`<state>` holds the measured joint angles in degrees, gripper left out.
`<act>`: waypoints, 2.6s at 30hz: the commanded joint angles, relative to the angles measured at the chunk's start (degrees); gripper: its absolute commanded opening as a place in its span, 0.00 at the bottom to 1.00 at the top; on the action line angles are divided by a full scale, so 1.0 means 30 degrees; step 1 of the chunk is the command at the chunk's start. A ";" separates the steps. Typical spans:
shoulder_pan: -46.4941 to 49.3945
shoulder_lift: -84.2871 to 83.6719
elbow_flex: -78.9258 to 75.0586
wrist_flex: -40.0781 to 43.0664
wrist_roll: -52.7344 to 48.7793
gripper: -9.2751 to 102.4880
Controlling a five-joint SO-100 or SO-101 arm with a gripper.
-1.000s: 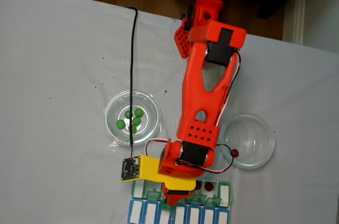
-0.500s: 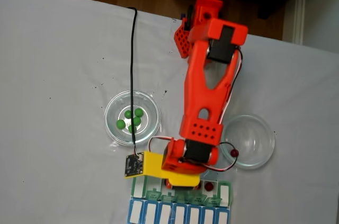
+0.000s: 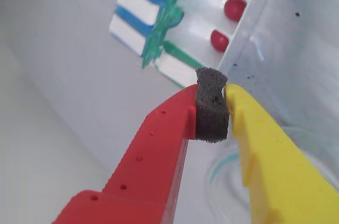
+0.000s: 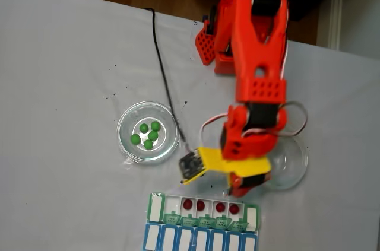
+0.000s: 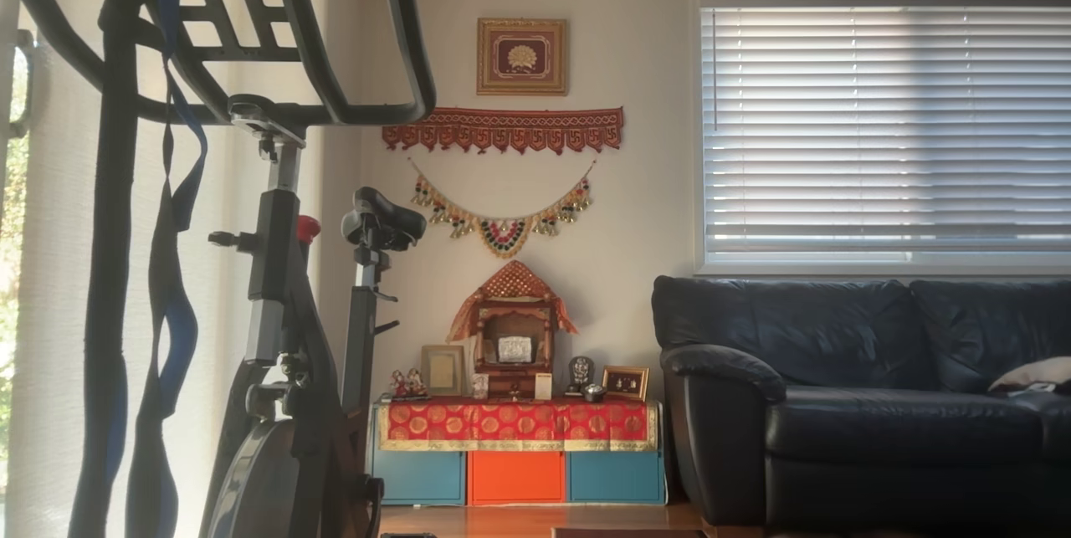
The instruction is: Sort medicines into box.
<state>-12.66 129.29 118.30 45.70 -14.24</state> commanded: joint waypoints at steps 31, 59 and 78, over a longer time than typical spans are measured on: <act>-0.5654 0.0820 0.7295 -0.5742 -0.9141 0.11; -0.5713 -0.1875 0.8613 -1.0078 -0.9932 0.26; -0.5889 -0.2139 0.8906 -0.9639 -1.1191 0.26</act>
<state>-29.71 122.34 144.67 16.44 -47.99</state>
